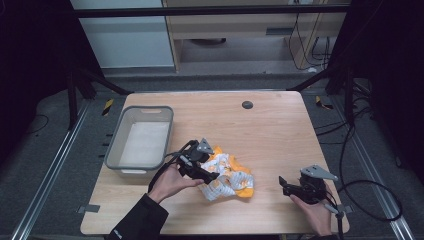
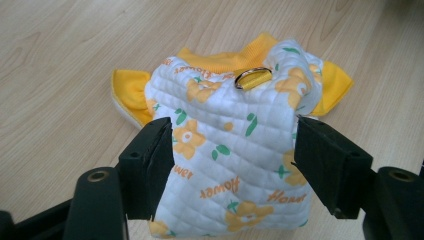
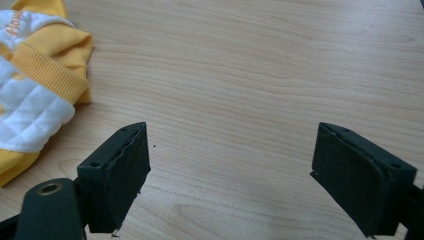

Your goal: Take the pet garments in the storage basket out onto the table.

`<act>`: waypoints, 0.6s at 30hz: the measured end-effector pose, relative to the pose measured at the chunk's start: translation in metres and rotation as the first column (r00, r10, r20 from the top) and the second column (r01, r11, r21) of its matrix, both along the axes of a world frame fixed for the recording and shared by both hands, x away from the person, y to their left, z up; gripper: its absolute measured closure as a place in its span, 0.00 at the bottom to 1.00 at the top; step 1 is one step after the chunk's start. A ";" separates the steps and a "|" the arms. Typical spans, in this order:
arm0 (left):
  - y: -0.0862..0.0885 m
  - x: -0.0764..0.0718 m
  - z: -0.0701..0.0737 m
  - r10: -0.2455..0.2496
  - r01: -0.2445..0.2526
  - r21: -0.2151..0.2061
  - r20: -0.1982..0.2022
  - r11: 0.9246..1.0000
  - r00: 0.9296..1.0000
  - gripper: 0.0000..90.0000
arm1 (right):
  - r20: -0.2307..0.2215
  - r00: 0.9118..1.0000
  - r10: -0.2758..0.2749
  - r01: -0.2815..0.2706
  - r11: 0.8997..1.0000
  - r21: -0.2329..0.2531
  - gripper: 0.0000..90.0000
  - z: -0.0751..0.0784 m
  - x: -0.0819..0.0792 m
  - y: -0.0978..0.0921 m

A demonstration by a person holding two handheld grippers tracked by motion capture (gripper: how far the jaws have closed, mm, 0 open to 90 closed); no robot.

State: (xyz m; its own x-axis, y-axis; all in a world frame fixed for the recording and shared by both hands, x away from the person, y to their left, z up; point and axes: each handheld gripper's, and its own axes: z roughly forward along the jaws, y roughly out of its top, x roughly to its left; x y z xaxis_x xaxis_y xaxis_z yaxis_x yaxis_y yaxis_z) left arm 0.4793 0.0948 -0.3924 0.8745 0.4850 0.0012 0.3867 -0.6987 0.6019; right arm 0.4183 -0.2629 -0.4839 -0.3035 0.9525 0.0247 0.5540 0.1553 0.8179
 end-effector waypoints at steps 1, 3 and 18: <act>0.000 0.000 0.000 0.000 0.000 0.000 0.000 1.000 1.000 0.35 | 0.000 1.000 0.000 0.000 1.000 0.000 0.17 0.000 0.000 0.000; 0.005 -0.003 0.001 0.003 -0.003 -0.012 0.003 1.000 1.000 0.35 | 0.000 1.000 0.000 0.000 1.000 0.001 0.17 0.000 0.000 0.000; 0.054 -0.019 0.001 0.183 -0.171 -0.151 0.071 0.974 0.981 0.35 | -0.005 1.000 0.000 0.000 1.000 0.000 0.17 -0.001 0.000 0.000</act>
